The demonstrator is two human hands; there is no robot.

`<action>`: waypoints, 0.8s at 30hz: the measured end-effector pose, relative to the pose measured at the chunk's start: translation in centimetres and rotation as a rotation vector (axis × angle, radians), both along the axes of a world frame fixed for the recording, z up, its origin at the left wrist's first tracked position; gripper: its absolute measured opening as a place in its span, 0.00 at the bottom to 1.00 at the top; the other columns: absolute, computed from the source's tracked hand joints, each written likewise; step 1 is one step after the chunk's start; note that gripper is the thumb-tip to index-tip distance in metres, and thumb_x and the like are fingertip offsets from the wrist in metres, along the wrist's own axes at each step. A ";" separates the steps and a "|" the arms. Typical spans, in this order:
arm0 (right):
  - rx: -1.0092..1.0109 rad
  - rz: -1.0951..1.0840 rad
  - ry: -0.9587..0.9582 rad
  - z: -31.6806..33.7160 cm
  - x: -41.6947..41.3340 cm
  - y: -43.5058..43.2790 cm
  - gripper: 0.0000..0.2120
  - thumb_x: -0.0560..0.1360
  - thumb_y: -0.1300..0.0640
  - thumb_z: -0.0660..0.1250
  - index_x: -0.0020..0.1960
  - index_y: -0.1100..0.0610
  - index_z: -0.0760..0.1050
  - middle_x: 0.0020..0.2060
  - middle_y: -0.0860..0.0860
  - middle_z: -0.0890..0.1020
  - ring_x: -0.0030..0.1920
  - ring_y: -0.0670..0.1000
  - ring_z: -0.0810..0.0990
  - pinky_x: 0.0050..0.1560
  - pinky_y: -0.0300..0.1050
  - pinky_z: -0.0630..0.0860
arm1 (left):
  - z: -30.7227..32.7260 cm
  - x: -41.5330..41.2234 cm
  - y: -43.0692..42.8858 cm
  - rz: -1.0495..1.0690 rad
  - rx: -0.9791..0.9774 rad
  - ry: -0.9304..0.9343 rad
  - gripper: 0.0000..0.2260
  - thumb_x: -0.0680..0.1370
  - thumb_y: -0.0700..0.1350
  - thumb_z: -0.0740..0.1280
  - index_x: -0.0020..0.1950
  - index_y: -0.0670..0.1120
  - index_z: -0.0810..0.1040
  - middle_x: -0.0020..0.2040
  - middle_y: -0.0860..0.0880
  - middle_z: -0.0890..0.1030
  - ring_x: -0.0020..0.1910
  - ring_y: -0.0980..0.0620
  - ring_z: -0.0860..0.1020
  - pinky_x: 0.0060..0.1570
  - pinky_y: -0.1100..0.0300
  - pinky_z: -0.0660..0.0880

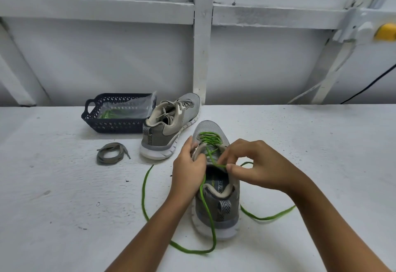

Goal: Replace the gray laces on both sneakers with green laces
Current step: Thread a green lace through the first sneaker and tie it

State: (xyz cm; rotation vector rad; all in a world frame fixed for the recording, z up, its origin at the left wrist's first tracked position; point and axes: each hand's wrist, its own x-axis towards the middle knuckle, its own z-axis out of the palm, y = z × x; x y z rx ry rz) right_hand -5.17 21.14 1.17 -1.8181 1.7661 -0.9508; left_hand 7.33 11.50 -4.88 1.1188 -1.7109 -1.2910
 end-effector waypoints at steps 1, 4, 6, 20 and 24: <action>0.022 -0.013 -0.031 0.2 0.1 -0.1 0.06 0.68 0.57 0.66 0.32 0.50 0.77 0.41 0.42 0.83 0.45 0.41 0.80 0.48 0.37 0.75 | -0.1 0.0 -0.1 -0.008 0.002 0.006 0.25 0.78 0.38 0.60 0.74 0.49 0.62 0.62 0.57 0.71 0.57 0.61 0.69 0.51 0.72 0.62; 0.020 -0.151 -0.262 1.4 0.8 -0.8 0.09 0.75 0.59 0.66 0.36 0.55 0.79 0.34 0.49 0.82 0.37 0.44 0.79 0.43 0.39 0.75 | -0.4 0.1 -0.5 -0.041 0.006 0.028 0.25 0.77 0.37 0.61 0.73 0.51 0.63 0.62 0.53 0.74 0.59 0.57 0.73 0.54 0.69 0.66; 0.038 -0.263 -0.655 2.6 1.2 -1.5 0.10 0.78 0.60 0.61 0.40 0.57 0.77 0.31 0.52 0.79 0.32 0.48 0.78 0.39 0.43 0.76 | -0.4 0.1 -0.5 -0.061 -0.056 0.043 0.21 0.77 0.38 0.63 0.69 0.50 0.67 0.59 0.53 0.74 0.57 0.60 0.73 0.51 0.75 0.66; 0.024 -0.265 -1.711 6.9 1.1 -6.6 0.12 0.79 0.69 0.50 0.44 0.70 0.70 0.34 0.60 0.79 0.31 0.54 0.82 0.33 0.46 0.80 | 5.0 0.2 0.9 -0.484 -0.322 -0.063 0.09 0.79 0.47 0.64 0.43 0.49 0.83 0.33 0.56 0.80 0.36 0.62 0.77 0.44 0.65 0.73; 0.159 -0.221 -1.477 4.5 0.3 -5.7 0.14 0.80 0.59 0.51 0.50 0.65 0.73 0.35 0.59 0.83 0.33 0.54 0.84 0.35 0.45 0.81 | 8.0 0.9 -1.3 -0.464 0.029 0.337 0.14 0.79 0.41 0.61 0.36 0.45 0.81 0.25 0.53 0.76 0.25 0.60 0.73 0.29 0.70 0.70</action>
